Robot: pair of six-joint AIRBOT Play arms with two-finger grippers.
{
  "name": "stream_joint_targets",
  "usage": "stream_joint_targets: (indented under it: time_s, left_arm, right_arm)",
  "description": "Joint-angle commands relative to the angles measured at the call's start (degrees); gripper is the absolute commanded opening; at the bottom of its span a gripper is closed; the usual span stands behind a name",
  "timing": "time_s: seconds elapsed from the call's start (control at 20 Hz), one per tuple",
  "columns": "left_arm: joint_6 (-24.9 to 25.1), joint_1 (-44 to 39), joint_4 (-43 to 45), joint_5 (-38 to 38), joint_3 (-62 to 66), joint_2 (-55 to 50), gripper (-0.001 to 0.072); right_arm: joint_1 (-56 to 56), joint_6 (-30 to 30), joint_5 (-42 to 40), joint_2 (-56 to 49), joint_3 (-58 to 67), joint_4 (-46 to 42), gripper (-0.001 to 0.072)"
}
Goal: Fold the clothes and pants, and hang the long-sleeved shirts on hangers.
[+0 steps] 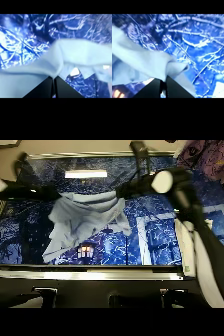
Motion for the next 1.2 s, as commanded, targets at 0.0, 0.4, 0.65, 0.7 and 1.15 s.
stream_joint_targets:
  time_s: [0.0, 0.4, 0.65, 0.7, 1.15]
  left_arm:
    - [1.4, -3.8, -2.1, 8.3, -1.5, -15.8, 0.0015]
    - [1.4, 2.4, -7.0, 2.0, -0.5, -15.6, 0.0622]
    - [1.5, 15.9, -4.8, -6.4, -0.8, -0.8, 0.0622]
    - [1.4, 18.3, -3.2, -7.9, -1.9, 1.9, 0.0622]
    - [1.2, 31.6, -2.8, -6.4, -34.4, 21.2, 0.0619]
  right_arm:
    - [0.0, 5.4, -6.8, -12.8, -0.8, 1.3, 0.0032]
    - [-2.3, 7.3, -5.4, -11.9, 0.3, 4.6, 0.0475]
    - [-17.7, -4.3, 9.6, -2.2, 0.3, 5.3, 0.0497]
    - [-21.4, -6.9, 12.9, -1.7, -0.7, 7.4, 0.0494]
    - [-29.1, -24.5, 7.4, -3.5, -28.4, 37.7, 0.0479]
